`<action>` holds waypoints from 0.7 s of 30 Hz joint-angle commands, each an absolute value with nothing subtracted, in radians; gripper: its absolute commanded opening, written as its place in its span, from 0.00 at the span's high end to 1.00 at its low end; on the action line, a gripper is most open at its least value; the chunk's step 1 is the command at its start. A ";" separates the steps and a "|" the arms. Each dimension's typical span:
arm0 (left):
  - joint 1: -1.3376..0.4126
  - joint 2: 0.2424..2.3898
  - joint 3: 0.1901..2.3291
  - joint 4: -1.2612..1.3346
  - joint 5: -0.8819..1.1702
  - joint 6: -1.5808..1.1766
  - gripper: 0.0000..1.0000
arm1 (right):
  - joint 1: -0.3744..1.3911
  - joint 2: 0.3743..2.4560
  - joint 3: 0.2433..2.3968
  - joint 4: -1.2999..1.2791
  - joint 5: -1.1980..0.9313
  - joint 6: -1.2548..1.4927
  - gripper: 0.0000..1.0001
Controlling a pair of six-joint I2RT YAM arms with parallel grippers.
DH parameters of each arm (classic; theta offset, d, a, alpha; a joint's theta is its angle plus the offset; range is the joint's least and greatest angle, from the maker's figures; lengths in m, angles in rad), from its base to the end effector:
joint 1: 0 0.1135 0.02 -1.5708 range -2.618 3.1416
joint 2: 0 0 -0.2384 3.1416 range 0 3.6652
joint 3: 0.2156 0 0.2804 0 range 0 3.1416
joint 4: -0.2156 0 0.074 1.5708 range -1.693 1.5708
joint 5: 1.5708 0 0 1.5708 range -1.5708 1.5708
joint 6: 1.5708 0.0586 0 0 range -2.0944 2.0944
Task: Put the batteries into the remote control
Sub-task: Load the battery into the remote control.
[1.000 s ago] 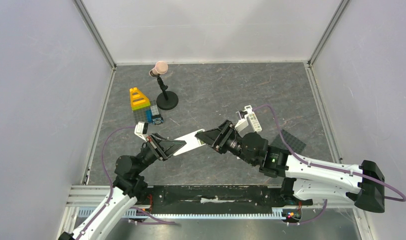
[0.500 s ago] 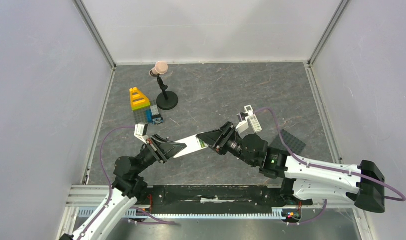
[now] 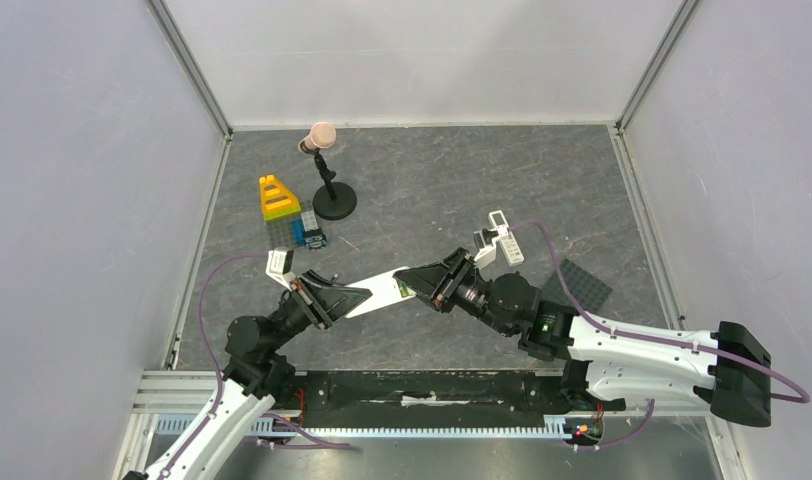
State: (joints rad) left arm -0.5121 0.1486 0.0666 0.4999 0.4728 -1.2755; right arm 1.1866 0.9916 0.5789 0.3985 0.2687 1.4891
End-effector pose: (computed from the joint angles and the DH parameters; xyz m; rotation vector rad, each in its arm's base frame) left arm 0.1416 -0.1102 0.2374 -0.0381 1.4217 -1.8002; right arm 0.1250 0.2676 0.2563 0.5417 1.8576 1.7800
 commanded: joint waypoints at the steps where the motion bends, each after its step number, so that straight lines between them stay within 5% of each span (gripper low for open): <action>1: -0.506 0.134 0.084 0.564 0.419 -1.272 0.98 | 1.186 0.991 0.572 0.431 0.250 1.497 0.82; 4: -0.506 0.132 0.081 0.564 0.414 -1.278 0.98 | 1.186 0.987 0.574 0.425 0.250 1.494 0.79; 8: -0.506 0.130 0.080 0.563 0.414 -1.278 0.98 | 1.186 0.972 0.572 0.420 0.255 1.493 0.50; 13: -0.506 0.127 0.074 0.556 0.411 -1.277 0.98 | 1.185 0.932 0.568 0.425 0.280 1.457 0.30; 21: -0.505 0.120 0.098 0.512 0.397 -1.263 0.98 | 1.185 0.873 0.561 0.339 0.337 1.408 0.22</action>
State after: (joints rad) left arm -0.5117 0.1364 0.0666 0.5037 0.4194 -1.2758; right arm 1.1866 0.9081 0.5686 0.3748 0.2829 1.4509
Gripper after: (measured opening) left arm 0.264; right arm 0.773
